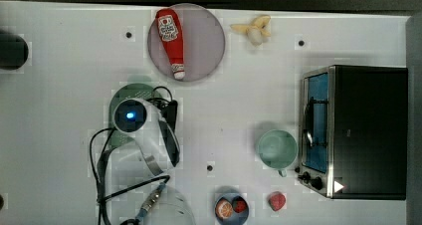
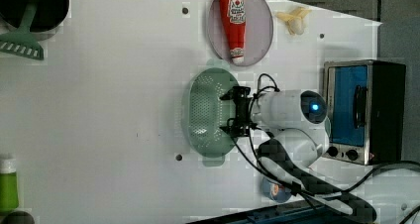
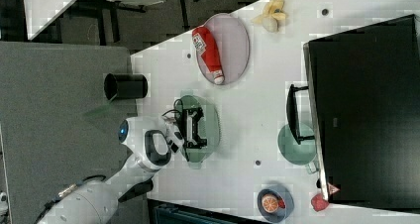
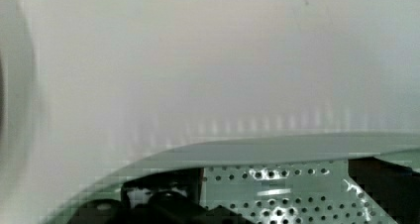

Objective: Drag strainer left to right.

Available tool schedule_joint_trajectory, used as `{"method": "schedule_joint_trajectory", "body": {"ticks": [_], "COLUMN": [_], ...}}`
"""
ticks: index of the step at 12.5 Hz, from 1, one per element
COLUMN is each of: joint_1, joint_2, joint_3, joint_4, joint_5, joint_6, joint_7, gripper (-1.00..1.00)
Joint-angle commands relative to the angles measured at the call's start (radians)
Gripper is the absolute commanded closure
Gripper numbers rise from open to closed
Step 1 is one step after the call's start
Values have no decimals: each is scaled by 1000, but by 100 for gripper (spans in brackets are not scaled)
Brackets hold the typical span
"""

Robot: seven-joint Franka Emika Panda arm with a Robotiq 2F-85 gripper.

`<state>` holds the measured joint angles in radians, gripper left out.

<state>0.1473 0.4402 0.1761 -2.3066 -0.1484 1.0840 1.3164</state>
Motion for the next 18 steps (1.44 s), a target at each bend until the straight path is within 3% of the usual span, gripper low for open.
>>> {"method": "schedule_joint_trajectory", "body": {"ticks": [1,9,18], "joint_1": [-44,-63,-68], "joint_2": [-39,-59,-59], "joint_3": [-35,-198,-320], "joint_4": [-41,-70,-71], "joint_5": [-3,-3,-3], "joint_6": [-18,-4,-4], "joint_7": [-125,-362,-474], "gripper": [-100,-100,-100]}}
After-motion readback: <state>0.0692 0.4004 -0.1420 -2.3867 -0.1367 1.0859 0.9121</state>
